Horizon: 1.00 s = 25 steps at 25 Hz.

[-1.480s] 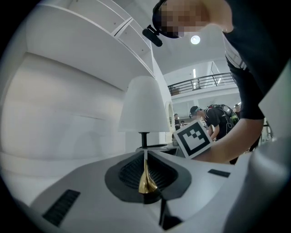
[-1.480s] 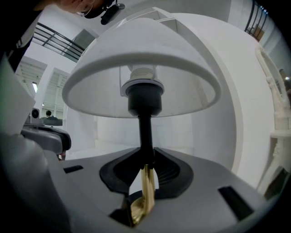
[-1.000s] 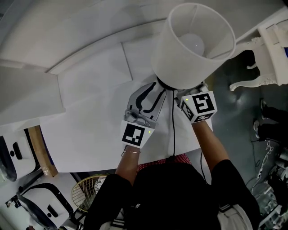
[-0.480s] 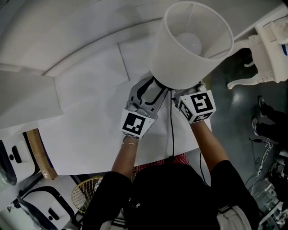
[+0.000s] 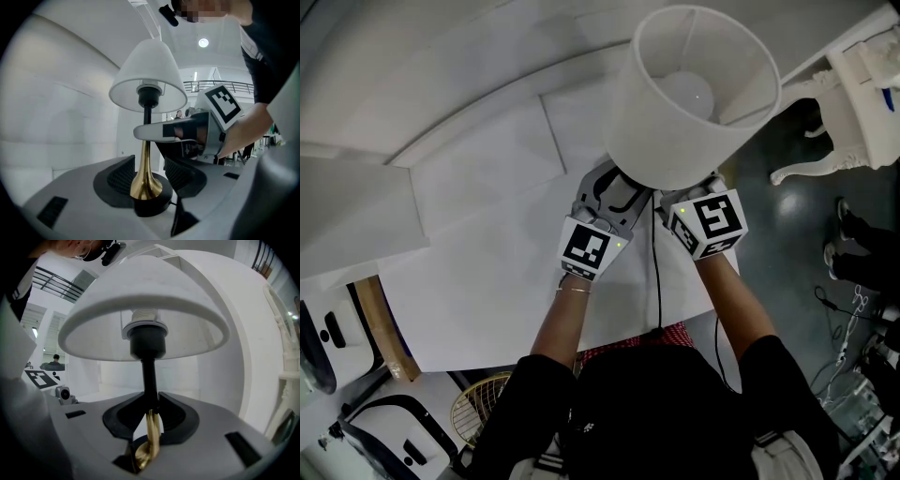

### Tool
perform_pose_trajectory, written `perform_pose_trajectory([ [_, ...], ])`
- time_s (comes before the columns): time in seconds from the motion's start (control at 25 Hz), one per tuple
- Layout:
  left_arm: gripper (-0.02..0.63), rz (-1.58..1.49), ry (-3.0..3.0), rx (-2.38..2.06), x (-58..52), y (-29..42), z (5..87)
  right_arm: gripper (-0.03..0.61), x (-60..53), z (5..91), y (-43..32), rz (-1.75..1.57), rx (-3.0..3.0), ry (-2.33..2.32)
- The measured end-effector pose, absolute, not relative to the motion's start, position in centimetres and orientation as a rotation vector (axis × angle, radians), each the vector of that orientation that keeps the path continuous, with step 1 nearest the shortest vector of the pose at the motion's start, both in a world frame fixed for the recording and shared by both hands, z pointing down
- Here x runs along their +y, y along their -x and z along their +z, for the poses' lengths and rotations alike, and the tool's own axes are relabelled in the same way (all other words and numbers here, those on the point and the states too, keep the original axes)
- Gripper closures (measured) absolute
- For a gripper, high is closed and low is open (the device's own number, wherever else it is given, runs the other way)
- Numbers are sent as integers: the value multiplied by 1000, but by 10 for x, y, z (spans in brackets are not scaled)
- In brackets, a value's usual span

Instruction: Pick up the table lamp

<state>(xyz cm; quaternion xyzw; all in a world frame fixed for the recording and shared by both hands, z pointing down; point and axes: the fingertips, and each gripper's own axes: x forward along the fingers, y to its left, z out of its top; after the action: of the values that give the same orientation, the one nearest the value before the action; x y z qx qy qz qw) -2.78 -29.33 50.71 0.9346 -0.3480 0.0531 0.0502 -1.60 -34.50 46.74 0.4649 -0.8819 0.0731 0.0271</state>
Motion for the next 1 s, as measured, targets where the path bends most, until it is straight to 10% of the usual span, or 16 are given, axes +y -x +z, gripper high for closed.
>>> perform_pose_trajectory([
  [1.0,426,179,-2865,-974,-320,-5,526,492,-344,468,16,207,-2734,-1412],
])
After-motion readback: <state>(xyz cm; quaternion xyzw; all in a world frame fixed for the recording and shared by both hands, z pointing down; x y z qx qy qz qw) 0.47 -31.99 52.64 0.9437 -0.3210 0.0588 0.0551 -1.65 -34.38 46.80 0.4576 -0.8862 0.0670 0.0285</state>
